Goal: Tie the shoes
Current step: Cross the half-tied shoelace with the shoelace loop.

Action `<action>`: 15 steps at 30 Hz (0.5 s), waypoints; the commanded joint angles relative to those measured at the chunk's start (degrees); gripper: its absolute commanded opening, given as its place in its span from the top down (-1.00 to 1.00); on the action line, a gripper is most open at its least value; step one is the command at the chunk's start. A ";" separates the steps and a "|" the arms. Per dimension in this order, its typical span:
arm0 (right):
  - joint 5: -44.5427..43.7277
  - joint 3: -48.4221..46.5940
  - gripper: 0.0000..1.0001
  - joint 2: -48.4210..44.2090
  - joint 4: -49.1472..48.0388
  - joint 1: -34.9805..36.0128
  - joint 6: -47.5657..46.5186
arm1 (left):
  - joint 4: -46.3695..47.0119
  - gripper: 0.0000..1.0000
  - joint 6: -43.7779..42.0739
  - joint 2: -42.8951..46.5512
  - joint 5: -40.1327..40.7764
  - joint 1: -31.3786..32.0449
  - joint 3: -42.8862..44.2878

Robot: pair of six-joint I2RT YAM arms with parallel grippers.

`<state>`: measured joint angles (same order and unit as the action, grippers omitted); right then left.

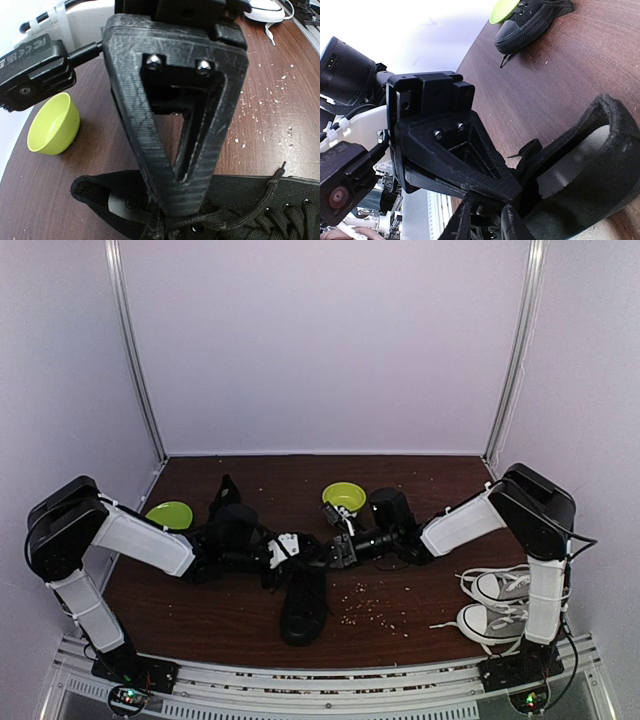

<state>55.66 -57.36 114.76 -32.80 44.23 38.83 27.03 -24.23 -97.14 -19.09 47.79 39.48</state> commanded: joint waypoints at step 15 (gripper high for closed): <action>2.87 -1.65 0.52 1.25 -0.05 0.48 -0.71 | 2.95 1.00 0.75 -0.50 -0.76 0.20 -0.20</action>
<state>56.34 -57.82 114.78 -30.02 44.25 37.36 27.16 -24.08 -97.19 -19.14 47.79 39.48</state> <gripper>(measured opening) 0.237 0.005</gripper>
